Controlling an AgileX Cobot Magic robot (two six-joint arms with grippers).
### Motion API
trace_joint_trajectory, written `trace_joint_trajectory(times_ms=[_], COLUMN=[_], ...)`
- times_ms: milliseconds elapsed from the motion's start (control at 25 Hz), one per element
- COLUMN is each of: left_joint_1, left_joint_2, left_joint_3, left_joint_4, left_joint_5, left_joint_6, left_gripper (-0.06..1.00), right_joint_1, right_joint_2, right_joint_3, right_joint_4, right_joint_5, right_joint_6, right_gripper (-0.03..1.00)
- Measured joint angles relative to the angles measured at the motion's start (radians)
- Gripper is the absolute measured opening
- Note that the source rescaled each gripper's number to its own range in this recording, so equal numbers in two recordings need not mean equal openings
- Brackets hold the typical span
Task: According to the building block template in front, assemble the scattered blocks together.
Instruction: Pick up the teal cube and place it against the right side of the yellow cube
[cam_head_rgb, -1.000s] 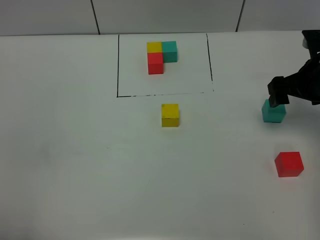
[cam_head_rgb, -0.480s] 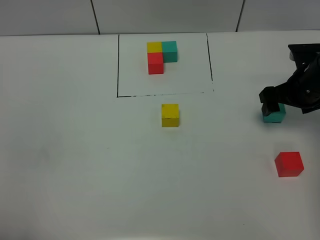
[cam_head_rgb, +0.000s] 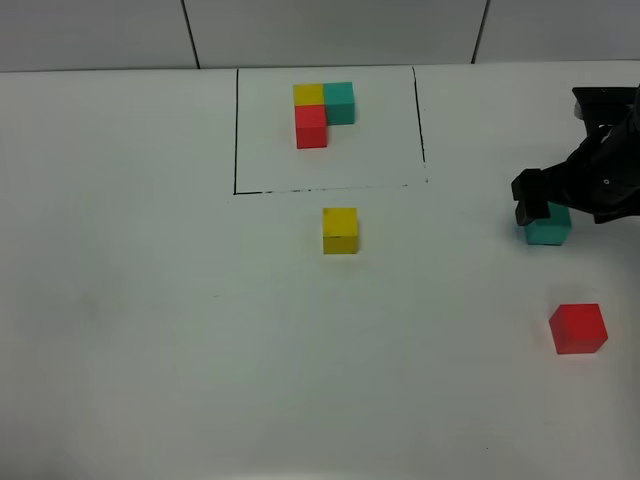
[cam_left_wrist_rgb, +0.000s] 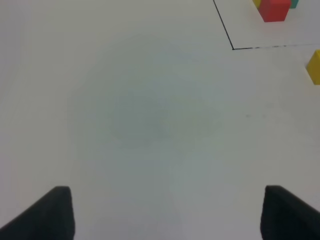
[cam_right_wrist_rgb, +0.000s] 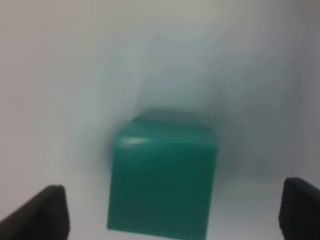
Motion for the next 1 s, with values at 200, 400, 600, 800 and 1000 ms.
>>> trace_joint_trajectory(times_ms=[200, 400, 600, 800, 1000], left_joint_1=[0.000, 0.000, 0.000, 0.000, 0.000], left_joint_2=[0.000, 0.000, 0.000, 0.000, 0.000], left_joint_3=[0.000, 0.000, 0.000, 0.000, 0.000], left_joint_4=[0.000, 0.000, 0.000, 0.000, 0.000], left_joint_5=[0.000, 0.000, 0.000, 0.000, 0.000], left_joint_6=[0.000, 0.000, 0.000, 0.000, 0.000], left_gripper=[0.70, 0.70, 0.70, 0.70, 0.70], right_joint_1=[0.000, 0.000, 0.000, 0.000, 0.000], right_joint_2=[0.034, 0.053, 0.086, 0.087, 0.087], right_joint_3=[0.000, 0.000, -0.001, -0.002, -0.002], right_joint_4=[0.001, 0.004, 0.007, 0.008, 0.008], right_joint_5=[-0.027, -0.057, -0.069, -0.079, -0.078], right_joint_6=[0.000, 0.000, 0.000, 0.000, 0.000], right_gripper=[0.73, 0.73, 0.73, 0.73, 0.68])
